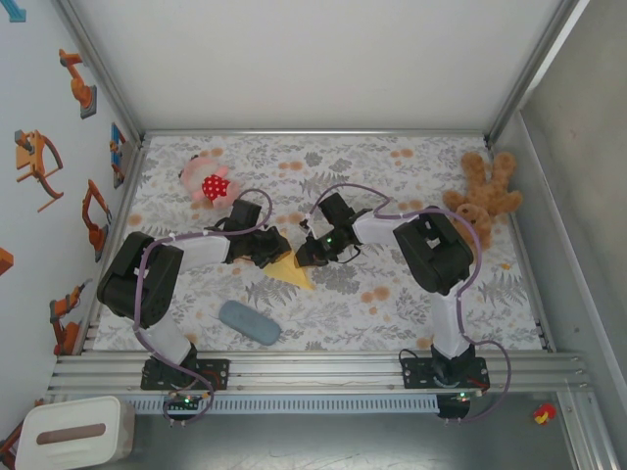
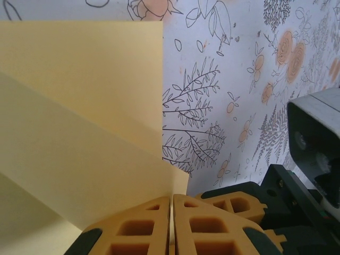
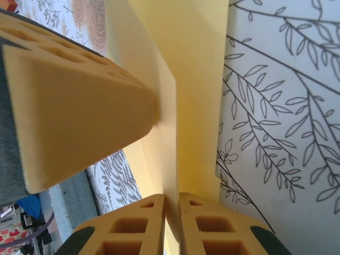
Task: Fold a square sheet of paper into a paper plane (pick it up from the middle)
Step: Fourth fold the wing at the center of the table.
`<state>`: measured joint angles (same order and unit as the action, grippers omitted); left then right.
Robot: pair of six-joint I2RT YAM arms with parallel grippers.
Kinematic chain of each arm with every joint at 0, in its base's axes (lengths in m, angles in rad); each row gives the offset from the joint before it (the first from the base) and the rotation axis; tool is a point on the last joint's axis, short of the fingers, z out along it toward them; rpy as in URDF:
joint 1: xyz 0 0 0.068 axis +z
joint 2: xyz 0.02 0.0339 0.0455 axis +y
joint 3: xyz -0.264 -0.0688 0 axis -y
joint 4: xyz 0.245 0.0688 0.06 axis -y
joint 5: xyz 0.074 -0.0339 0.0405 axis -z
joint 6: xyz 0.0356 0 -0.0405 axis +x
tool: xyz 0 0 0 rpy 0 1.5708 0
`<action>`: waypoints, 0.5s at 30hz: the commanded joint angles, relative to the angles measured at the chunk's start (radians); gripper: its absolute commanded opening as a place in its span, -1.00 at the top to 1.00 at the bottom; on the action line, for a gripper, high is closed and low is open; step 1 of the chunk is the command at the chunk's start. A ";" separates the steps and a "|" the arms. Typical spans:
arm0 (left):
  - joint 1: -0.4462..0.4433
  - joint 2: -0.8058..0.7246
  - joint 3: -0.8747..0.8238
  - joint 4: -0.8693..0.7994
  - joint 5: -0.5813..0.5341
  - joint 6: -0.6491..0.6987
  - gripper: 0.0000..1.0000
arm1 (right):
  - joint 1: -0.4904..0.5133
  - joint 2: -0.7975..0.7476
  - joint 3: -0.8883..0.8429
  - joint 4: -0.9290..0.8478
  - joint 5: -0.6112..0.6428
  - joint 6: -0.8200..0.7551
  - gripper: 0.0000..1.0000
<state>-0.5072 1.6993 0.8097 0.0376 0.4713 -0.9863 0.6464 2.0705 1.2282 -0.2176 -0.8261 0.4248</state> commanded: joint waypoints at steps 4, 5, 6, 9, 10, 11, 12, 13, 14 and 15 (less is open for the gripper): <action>0.004 0.003 0.005 0.001 0.006 0.012 0.81 | 0.007 0.025 0.027 -0.029 -0.025 -0.021 0.71; 0.004 0.003 0.005 0.003 0.006 0.012 0.81 | 0.007 0.024 0.029 -0.029 -0.026 -0.022 0.70; 0.005 0.003 0.003 0.003 0.006 0.012 0.81 | 0.007 0.025 0.030 -0.031 -0.026 -0.023 0.69; 0.004 0.004 0.003 0.006 0.006 0.011 0.81 | 0.010 0.025 0.032 -0.036 -0.027 -0.028 0.67; 0.004 0.004 0.003 0.007 0.006 0.010 0.81 | 0.010 0.026 0.033 -0.037 -0.027 -0.029 0.66; 0.004 0.004 0.003 0.007 0.006 0.010 0.81 | 0.010 0.027 0.034 -0.040 -0.026 -0.030 0.67; 0.005 0.006 0.005 0.007 0.007 0.010 0.81 | 0.012 0.029 0.036 -0.040 -0.024 -0.032 0.67; 0.005 0.006 0.005 0.008 0.007 0.010 0.81 | 0.011 0.030 0.037 -0.042 -0.020 -0.031 0.67; 0.005 0.006 0.006 0.009 0.007 0.010 0.81 | 0.011 0.032 0.037 -0.045 -0.019 -0.033 0.69; 0.005 0.009 0.008 0.010 0.009 0.009 0.81 | 0.011 0.034 0.038 -0.047 -0.017 -0.033 0.71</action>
<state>-0.5072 1.6993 0.8097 0.0380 0.4713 -0.9863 0.6521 2.0766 1.2392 -0.2317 -0.8303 0.4145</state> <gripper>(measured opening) 0.096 0.155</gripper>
